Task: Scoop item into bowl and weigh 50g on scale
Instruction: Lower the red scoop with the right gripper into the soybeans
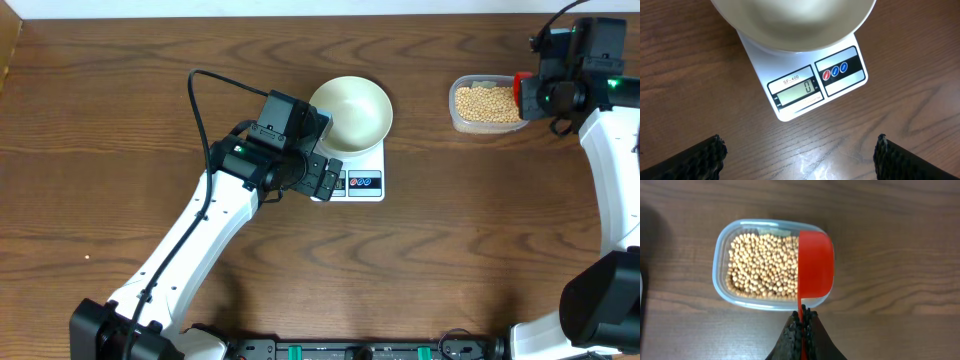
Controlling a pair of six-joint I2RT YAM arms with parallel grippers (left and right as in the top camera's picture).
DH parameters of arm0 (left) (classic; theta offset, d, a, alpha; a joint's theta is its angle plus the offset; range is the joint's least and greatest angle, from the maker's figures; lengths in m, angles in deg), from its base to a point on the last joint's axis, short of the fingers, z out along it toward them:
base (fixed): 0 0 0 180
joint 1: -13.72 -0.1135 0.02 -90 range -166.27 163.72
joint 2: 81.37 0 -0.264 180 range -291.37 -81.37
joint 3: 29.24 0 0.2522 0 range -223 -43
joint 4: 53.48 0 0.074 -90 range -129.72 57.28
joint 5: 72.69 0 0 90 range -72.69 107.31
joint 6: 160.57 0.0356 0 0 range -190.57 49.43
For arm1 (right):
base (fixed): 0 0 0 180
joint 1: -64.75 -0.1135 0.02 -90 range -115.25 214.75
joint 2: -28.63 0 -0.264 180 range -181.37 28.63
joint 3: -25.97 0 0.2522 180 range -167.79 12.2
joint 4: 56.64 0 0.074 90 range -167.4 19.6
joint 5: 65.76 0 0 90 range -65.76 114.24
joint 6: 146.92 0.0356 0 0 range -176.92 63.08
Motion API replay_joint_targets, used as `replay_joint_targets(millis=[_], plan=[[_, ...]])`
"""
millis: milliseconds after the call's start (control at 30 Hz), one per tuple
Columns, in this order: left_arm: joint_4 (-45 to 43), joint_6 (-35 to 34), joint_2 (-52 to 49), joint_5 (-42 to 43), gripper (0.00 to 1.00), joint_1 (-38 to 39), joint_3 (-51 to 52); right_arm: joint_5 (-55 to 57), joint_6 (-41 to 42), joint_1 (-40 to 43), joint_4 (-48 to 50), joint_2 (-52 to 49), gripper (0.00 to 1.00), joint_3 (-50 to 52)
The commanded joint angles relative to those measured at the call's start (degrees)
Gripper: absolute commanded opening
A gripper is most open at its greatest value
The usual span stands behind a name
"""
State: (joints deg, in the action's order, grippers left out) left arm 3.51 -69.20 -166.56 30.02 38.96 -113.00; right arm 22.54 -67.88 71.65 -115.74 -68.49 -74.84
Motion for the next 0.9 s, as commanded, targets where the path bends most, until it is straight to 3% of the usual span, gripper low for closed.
replay_joint_targets(millis=[0, 333, 867], plan=[[0.02, 0.09, -0.55, -0.76, 0.96, -0.09, 0.57, -0.35, 0.68, 0.02, 0.37, -0.52, 0.01, -1.22], [0.02, 0.09, -0.55, -0.76, 0.96, -0.09, 0.57, -1.07, -0.70, -0.26, 3.54, -1.20, 0.01, -1.22], [0.02, 0.09, -0.55, -0.76, 0.96, -0.09, 0.57, 0.63, -4.98, -1.53, -0.09, -6.21, 0.01, -1.22]])
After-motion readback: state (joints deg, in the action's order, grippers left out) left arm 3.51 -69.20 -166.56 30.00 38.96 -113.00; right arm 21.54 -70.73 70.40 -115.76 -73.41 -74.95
